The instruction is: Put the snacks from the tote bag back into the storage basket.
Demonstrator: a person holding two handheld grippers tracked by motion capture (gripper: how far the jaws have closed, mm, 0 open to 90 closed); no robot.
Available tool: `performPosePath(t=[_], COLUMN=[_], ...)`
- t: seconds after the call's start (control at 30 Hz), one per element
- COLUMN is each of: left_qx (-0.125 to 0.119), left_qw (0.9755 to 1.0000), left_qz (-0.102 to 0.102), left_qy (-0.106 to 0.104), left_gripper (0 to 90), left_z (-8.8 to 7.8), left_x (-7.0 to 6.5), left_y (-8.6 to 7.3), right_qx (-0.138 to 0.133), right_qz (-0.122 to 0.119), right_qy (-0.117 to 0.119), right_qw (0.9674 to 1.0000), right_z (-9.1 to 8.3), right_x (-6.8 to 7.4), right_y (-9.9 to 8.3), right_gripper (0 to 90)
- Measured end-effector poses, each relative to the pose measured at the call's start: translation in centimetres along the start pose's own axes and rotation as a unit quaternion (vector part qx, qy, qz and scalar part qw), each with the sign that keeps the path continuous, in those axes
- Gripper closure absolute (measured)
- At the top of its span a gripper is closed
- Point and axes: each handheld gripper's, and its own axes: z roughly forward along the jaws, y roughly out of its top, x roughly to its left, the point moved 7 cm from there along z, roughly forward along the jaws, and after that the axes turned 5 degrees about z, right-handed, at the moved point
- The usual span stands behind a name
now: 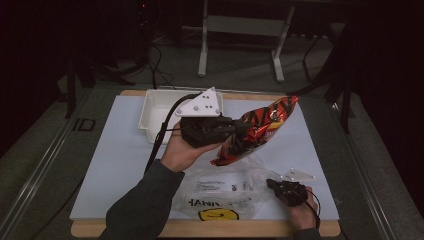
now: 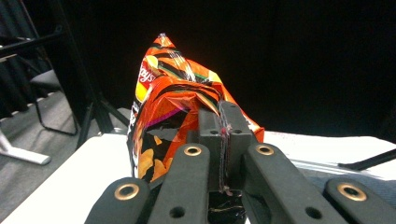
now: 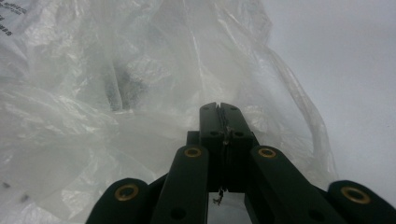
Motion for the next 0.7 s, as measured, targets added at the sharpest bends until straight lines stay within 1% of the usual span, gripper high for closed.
performPosePath(t=[0.07, 0.13, 0.33, 0.47, 0.5, 0.63, 0.7], left_qx=[0.002, 0.001, 0.000, 0.005, 0.005, 0.011, 0.012], left_qw=[1.0000, 1.0000, 0.9999, 0.9998, 0.9998, 0.9996, 0.9995], left_qz=[0.001, -0.002, -0.003, -0.005, -0.005, -0.004, -0.005], left_qy=[0.004, 0.006, 0.012, 0.018, 0.018, 0.027, 0.028], left_gripper=[89.8, 89.7, 89.7, 89.7, 89.7, 89.7, 89.7], left_z=[-0.1, -0.1, -0.5, -0.7, -0.7, -0.9, -0.9], left_x=[0.3, 0.5, 1.4, 2.2, 2.2, 3.1, 3.3], left_y=[-0.1, -0.2, -0.6, -0.9, -0.9, -1.3, -1.4], right_qx=[0.000, -0.001, -0.001, -0.002, -0.002, -0.002, -0.001], right_qz=[0.000, 0.001, -0.006, -0.006, -0.006, -0.005, -0.004], right_qy=[0.000, 0.000, -0.004, -0.003, -0.003, -0.003, -0.003], right_qw=[1.0000, 1.0000, 1.0000, 1.0000, 1.0000, 1.0000, 1.0000], right_z=[0.0, 0.0, 0.0, 0.0, 0.0, 0.0, 0.0], right_x=[0.0, 0.0, 0.1, 0.0, 0.0, 0.0, 0.1], right_y=[0.0, 0.0, 0.0, 0.0, 0.0, 0.0, -0.1], right_gripper=[88.3, 88.3, 88.3, 88.3, 88.3, 88.3, 88.3])
